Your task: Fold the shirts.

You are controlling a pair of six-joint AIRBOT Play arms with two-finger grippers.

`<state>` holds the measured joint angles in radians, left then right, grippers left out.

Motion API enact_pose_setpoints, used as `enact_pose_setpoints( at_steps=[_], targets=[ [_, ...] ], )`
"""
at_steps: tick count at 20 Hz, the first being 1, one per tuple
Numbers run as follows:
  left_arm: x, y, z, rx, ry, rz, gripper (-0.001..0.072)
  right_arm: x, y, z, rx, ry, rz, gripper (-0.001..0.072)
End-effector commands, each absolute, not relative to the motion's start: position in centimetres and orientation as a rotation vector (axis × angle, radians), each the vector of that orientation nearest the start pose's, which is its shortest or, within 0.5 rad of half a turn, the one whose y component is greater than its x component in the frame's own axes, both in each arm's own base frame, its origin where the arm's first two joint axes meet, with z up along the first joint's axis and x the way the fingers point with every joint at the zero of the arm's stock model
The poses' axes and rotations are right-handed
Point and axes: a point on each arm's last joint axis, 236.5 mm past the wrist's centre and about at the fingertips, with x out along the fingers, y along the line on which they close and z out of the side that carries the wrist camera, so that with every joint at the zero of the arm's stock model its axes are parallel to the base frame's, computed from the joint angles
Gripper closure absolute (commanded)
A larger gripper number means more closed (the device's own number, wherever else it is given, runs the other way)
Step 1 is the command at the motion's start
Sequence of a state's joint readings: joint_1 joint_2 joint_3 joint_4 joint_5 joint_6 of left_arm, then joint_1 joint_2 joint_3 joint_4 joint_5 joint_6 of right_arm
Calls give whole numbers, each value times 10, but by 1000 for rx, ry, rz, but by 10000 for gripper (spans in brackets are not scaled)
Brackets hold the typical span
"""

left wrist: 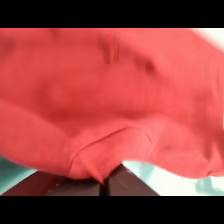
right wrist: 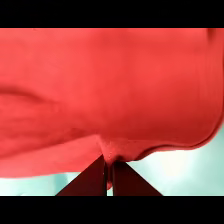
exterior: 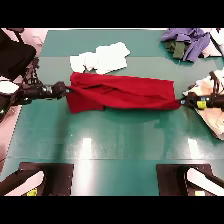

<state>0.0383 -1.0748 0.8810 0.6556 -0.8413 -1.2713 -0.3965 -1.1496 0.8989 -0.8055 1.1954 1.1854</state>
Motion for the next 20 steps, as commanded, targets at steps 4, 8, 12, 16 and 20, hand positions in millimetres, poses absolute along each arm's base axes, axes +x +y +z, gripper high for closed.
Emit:
enact_pose_setpoints(
  at_steps=[4,8,12,16,20],
  targets=[
    [474,-128,64,-639,648,-234,685,443,27,19,625,1041,249,688],
    [536,-124,69,-636,565,-191,685,474,20,-18,668,1070,201,688],
    [578,-138,52,-605,591,-230,683,494,15,-49,694,1110,182,687],
    [574,-148,21,-532,673,-275,115,508,18,-49,726,1127,225,188],
    [567,-123,10,-483,737,-246,177,498,1,-20,705,1095,227,189]
  ],
)
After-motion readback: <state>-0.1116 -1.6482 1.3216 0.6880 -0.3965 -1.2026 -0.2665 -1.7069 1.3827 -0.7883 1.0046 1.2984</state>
